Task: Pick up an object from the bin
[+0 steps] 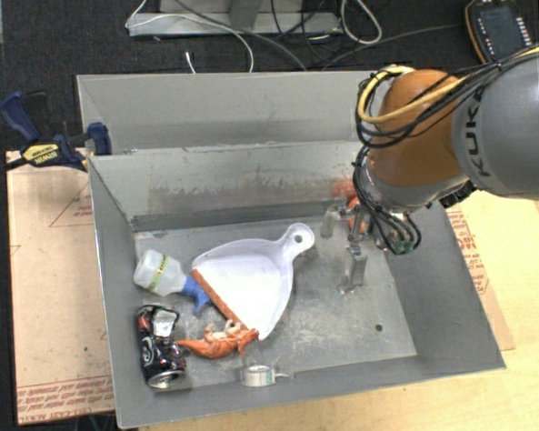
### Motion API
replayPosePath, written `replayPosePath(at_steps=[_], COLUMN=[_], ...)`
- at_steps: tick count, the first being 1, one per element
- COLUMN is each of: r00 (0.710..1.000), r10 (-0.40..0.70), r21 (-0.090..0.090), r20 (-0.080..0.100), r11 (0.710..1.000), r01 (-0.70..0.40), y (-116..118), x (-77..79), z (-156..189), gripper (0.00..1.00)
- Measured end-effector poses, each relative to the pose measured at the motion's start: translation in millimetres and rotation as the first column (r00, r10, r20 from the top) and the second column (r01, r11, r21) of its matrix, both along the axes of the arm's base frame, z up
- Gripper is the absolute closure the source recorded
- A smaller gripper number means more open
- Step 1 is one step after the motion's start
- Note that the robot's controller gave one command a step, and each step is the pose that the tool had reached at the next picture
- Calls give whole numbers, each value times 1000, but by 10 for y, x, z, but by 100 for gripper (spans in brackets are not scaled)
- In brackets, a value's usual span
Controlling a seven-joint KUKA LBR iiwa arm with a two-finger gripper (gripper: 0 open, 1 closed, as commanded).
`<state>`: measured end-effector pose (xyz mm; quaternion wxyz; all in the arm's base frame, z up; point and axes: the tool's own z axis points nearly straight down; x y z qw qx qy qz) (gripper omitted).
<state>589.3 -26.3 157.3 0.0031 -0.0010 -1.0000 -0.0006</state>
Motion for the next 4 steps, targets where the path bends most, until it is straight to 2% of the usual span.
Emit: replayPosePath(at_steps=[1,2,3,4], r00=[1000,917,855,912], r10=[1,398,519,409], r21=[0,0,-2,0], r20=[7,15,14,19], r11=[1000,917,855,912], r01=[-1,-398,-519,-409], y=[2,580,682,603], x=[16,351,325,351], z=[48,-854,-374,-762], gripper=[0,0,0,0])
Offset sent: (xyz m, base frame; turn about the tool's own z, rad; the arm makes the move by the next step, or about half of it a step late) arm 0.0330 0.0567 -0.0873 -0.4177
